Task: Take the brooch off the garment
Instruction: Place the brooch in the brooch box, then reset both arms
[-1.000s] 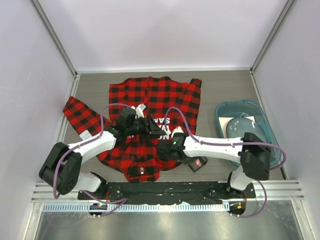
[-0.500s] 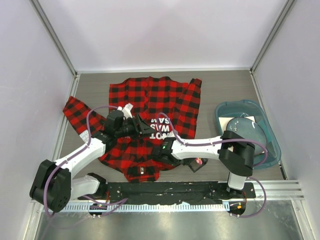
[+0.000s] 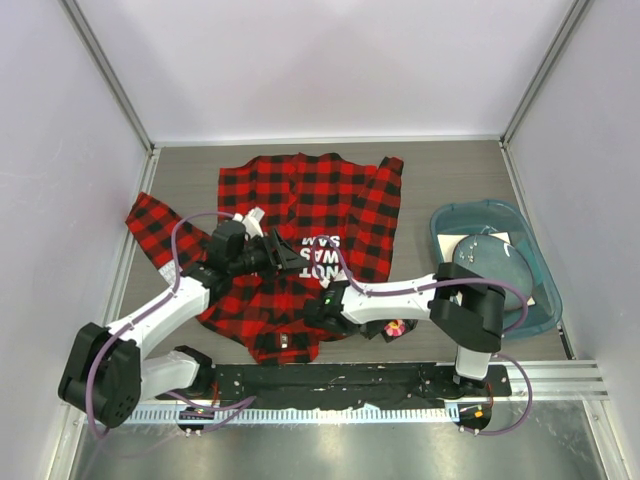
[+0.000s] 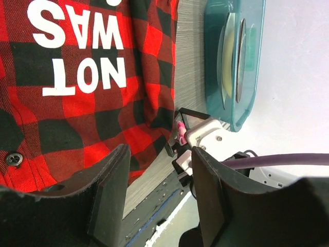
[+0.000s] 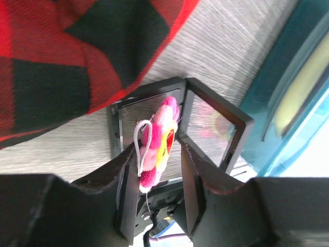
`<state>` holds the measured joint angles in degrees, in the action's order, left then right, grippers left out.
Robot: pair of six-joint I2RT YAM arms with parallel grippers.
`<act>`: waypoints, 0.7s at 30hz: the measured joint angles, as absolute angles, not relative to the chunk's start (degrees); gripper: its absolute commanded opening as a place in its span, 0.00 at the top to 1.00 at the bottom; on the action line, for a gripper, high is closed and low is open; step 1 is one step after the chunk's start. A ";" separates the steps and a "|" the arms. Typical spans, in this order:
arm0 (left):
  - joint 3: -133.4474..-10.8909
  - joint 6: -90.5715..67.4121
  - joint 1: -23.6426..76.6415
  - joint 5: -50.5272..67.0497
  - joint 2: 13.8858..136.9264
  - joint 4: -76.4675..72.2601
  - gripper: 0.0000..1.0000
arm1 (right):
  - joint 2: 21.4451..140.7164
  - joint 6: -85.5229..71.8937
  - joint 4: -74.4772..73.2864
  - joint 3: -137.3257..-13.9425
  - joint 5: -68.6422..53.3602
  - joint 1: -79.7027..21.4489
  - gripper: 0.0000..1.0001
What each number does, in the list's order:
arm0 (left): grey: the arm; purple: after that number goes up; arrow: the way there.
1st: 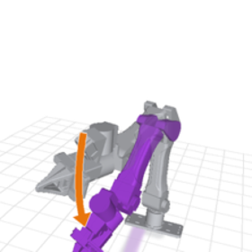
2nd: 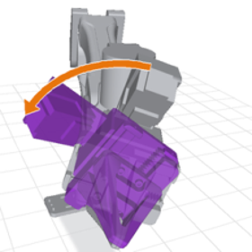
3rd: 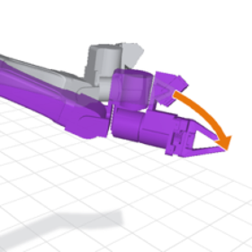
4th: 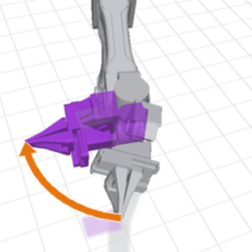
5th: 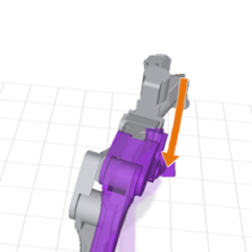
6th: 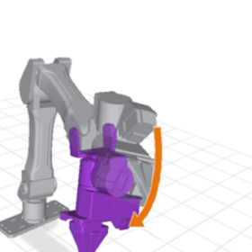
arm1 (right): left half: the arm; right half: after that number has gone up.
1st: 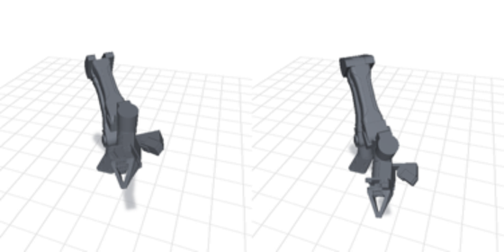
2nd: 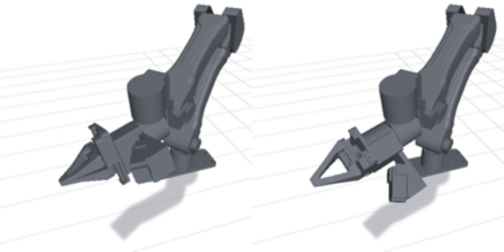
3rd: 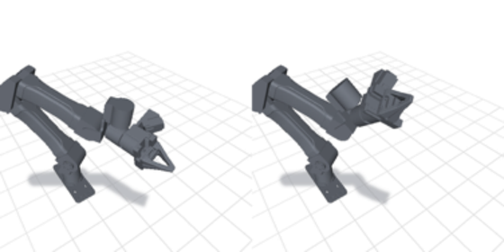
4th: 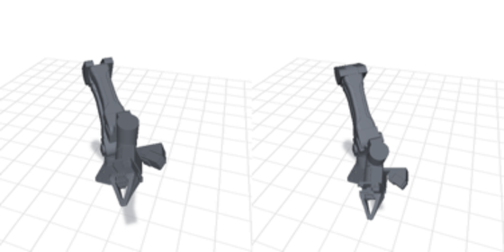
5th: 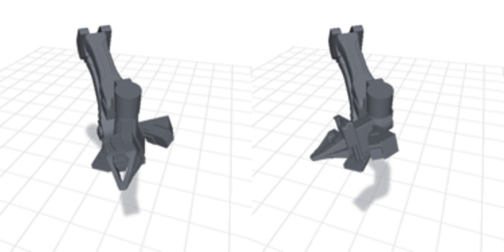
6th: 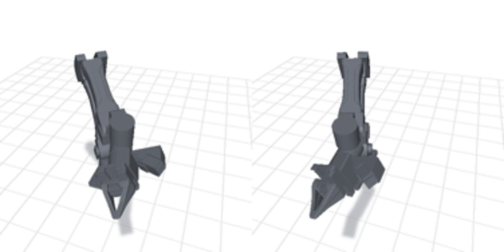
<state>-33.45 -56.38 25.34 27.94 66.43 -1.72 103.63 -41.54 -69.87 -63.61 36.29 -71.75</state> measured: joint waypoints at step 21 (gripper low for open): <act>-33.93 -54.28 23.07 28.40 61.14 4.78 0.35 | 84.31 -37.36 -60.07 -68.77 24.58 -70.46 0.30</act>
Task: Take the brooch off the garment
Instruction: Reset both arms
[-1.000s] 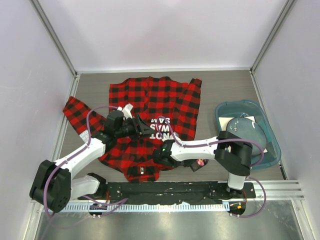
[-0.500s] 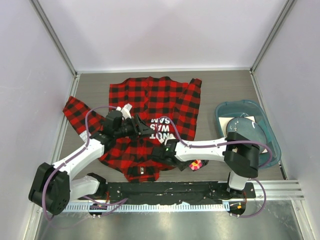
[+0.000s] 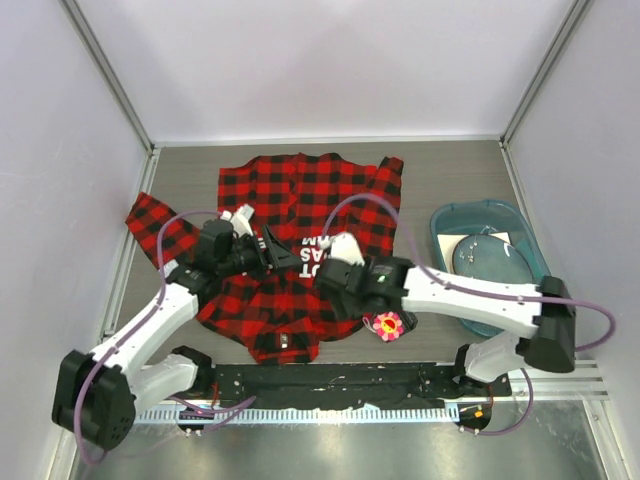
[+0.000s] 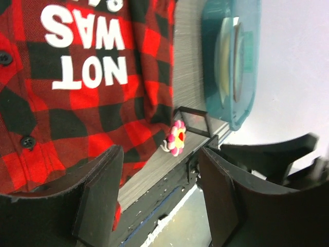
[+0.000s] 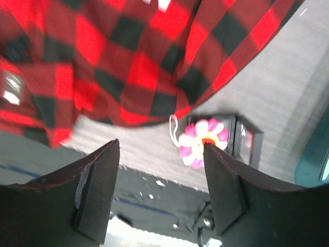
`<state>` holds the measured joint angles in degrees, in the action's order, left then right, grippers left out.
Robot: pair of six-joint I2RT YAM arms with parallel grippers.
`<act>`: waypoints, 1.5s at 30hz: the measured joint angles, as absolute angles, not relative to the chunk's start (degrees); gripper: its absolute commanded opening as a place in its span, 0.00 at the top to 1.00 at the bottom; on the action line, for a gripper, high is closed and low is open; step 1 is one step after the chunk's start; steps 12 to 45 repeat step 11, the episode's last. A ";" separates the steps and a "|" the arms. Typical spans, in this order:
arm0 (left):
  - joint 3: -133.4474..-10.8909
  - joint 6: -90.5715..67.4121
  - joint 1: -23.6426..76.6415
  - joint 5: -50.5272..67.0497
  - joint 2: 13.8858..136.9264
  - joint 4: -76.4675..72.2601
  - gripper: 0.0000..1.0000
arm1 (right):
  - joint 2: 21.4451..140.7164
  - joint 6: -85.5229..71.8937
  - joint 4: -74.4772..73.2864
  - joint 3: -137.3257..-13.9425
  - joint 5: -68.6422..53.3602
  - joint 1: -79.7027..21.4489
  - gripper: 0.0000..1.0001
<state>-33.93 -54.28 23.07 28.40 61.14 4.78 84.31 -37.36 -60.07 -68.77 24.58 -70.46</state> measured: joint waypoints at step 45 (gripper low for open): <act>-56.84 -48.60 22.48 24.18 51.68 20.80 0.01 | 66.94 -34.46 -53.89 -74.81 45.76 -62.92 0.01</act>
